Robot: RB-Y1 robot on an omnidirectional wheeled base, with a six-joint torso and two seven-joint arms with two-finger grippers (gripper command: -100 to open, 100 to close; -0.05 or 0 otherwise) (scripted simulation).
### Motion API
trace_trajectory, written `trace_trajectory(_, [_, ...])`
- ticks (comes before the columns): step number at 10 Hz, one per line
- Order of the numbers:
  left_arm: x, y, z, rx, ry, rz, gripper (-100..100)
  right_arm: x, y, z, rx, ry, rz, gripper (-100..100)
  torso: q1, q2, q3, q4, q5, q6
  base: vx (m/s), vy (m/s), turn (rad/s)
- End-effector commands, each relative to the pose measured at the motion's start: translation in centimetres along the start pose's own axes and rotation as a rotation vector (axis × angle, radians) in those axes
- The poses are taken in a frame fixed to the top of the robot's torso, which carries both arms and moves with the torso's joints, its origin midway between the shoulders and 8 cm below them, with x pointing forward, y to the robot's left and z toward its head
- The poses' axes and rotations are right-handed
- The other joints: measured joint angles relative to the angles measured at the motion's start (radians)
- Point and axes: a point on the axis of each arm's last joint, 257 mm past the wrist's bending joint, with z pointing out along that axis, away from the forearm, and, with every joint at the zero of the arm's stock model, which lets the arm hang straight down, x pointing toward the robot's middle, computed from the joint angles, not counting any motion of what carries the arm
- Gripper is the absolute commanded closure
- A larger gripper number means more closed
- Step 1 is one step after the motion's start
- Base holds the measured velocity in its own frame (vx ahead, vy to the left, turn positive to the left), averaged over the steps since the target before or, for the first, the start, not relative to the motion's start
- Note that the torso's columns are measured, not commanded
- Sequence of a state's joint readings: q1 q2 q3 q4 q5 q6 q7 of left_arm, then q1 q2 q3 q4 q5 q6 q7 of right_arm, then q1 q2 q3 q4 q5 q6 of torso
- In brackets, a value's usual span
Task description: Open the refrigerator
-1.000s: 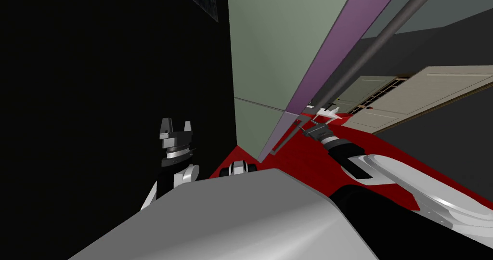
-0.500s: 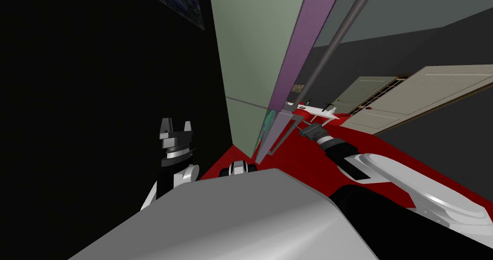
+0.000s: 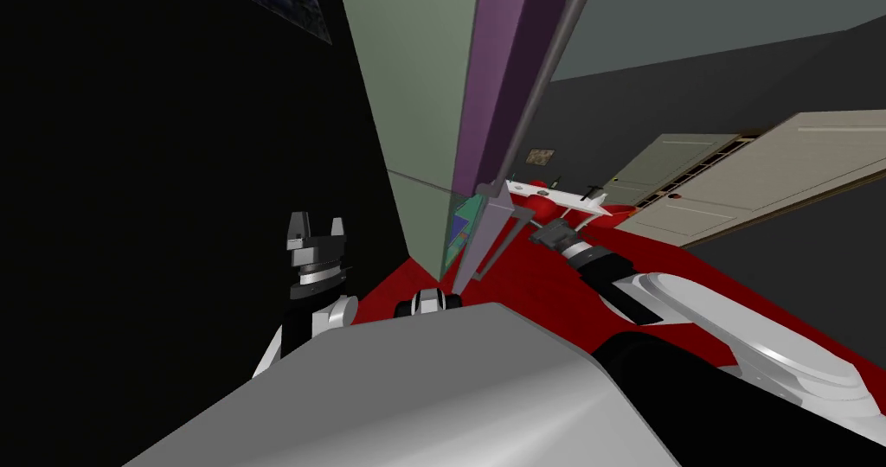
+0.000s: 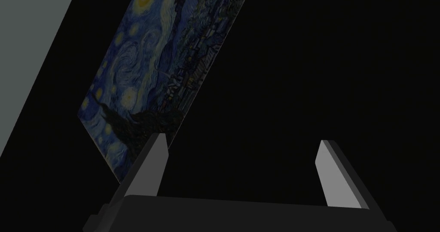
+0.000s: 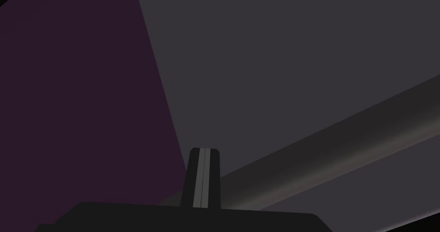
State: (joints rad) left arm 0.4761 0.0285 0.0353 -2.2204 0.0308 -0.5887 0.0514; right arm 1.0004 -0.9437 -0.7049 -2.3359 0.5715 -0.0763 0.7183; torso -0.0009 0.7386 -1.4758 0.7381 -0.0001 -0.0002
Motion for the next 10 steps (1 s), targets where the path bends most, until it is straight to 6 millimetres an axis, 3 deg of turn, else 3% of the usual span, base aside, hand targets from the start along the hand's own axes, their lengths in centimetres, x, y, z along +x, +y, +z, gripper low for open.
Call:
trace_trajectory(1, [0.0,0.0,0.0,0.0,0.0,0.0,0,-1.7,1.1,0.2,-0.031,-0.043,-0.003,100,0.003,0.002,0.002,0.001,0.0,0.001,-0.106,-0.254,0.037])
trace_trajectory(4, [0.0,0.0,0.0,0.0,0.0,0.0,0,-3.9,2.5,0.3,-0.069,-0.097,-0.006,100,0.002,0.001,0.001,0.0,0.0,0.001,-0.117,-0.275,0.034])
trace_trajectory(5, [0.0,0.0,0.0,0.0,0.0,0.0,0,-3.1,1.9,0.4,-0.057,-0.08,-0.005,100,0.001,-0.001,-0.001,0.0,0.0,0.0,-0.058,-0.143,-0.005])
trace_trajectory(6, [0.0,0.0,0.0,0.0,0.0,0.0,0,-1.8,0.6,0.2,-0.022,-0.045,-0.067,-100,0.009,-0.004,-0.002,-0.001,0.002,0.0,0.026,0.083,-0.086])
trace_trajectory(7, [0.0,0.0,0.0,0.0,0.0,-0.001,0,-1.5,0.4,0.2,-0.015,-0.037,-0.077,-100,0.018,-0.007,-0.004,-0.002,0.005,0.0,0.071,0.159,-0.127])
trace_trajectory(10, [0.0,0.0,0.0,0.0,-0.001,-0.001,0,0.8,-1.8,-0.3,0.041,0.026,-0.165,-100,0.01,-0.008,-0.006,-0.002,0.006,-0.006,0.069,0.169,-0.069])
